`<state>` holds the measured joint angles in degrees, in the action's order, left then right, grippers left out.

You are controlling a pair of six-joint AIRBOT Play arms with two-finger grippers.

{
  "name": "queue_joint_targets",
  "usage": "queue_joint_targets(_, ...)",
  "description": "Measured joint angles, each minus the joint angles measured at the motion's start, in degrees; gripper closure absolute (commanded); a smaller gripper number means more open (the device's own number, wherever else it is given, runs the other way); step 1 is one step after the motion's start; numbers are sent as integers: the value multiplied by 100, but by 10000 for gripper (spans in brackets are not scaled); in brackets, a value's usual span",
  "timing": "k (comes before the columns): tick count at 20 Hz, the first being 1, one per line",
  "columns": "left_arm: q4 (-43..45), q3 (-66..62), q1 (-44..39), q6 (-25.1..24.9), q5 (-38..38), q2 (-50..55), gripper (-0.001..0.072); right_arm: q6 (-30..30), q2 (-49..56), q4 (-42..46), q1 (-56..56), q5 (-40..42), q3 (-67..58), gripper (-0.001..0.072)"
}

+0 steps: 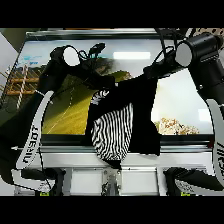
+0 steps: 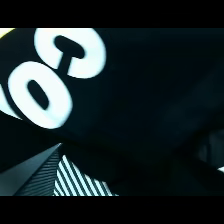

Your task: Fold the clothes and pants, and hang the long-sleeved shirts on hangers.

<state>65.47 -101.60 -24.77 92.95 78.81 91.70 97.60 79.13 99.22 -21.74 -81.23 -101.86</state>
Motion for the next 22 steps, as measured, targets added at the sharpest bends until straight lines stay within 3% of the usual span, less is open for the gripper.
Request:
queue_joint_targets(7,83,1392,-540,210,-262,-857,34,192,0,-20,367,92,11,694)
queue_joint_targets(15,90,3436,-2076,863,-1663,-1397,34,229,4,-94,400,66,20,693)
queue_joint_targets(22,1349,3899,-3086,1585,-2367,-1436,34,229,4,-125,400,-24,22,693)
